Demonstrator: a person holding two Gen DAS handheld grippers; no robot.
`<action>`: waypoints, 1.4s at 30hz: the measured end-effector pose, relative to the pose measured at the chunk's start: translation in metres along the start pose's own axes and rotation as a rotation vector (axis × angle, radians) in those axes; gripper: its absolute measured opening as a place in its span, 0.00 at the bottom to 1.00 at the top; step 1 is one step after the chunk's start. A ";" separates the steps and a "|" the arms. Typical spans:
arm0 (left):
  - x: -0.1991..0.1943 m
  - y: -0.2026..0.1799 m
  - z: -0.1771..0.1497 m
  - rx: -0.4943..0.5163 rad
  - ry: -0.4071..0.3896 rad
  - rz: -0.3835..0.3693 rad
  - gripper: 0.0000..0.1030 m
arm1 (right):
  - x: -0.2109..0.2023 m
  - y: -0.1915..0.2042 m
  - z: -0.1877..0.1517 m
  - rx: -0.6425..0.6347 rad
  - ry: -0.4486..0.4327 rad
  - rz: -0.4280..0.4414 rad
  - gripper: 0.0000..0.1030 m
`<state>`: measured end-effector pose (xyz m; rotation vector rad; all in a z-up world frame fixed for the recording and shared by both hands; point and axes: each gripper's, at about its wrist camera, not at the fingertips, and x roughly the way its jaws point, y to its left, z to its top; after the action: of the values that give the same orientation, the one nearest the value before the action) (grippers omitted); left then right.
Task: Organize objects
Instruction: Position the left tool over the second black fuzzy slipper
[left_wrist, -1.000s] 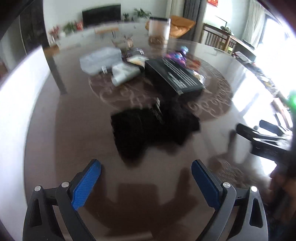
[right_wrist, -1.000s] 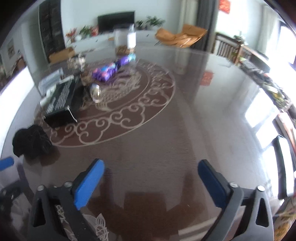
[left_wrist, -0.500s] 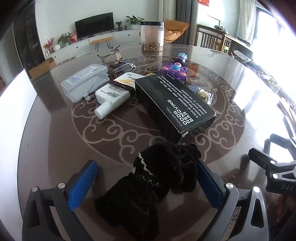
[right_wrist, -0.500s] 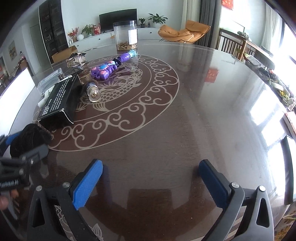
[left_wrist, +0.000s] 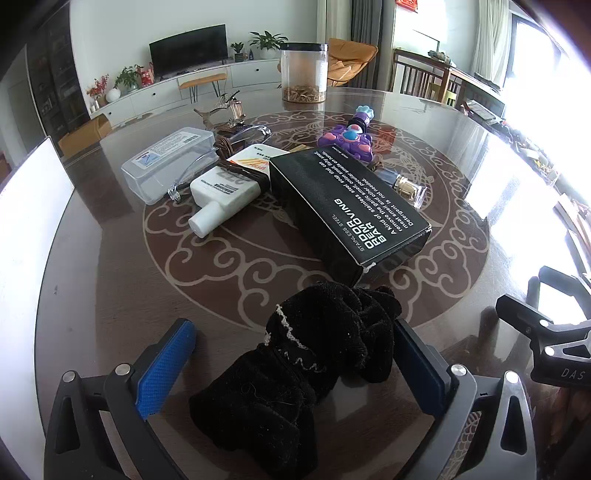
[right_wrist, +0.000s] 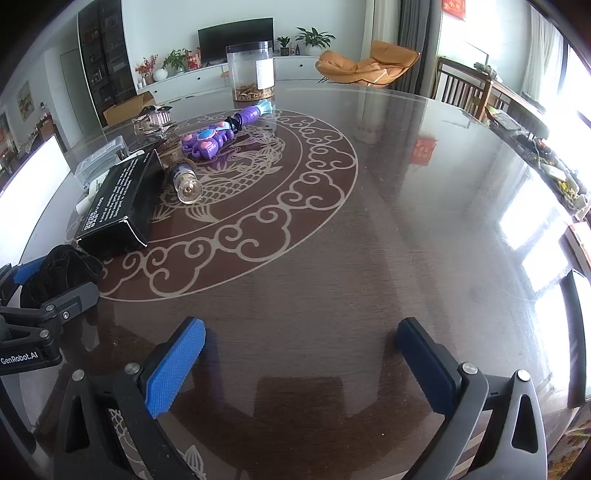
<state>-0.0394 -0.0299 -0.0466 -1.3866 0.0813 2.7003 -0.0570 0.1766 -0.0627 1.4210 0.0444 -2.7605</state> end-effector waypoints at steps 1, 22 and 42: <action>0.000 0.000 0.000 0.000 0.000 0.000 1.00 | 0.000 0.000 0.000 0.000 0.000 0.001 1.00; 0.001 0.000 0.001 0.000 0.000 0.000 1.00 | 0.002 0.002 0.001 0.003 -0.004 0.005 1.00; 0.002 0.000 0.001 -0.001 0.000 0.000 1.00 | 0.001 -0.002 -0.001 -0.001 -0.002 0.000 1.00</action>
<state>-0.0413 -0.0295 -0.0471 -1.3873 0.0805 2.7002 -0.0567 0.1788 -0.0638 1.4173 0.0454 -2.7616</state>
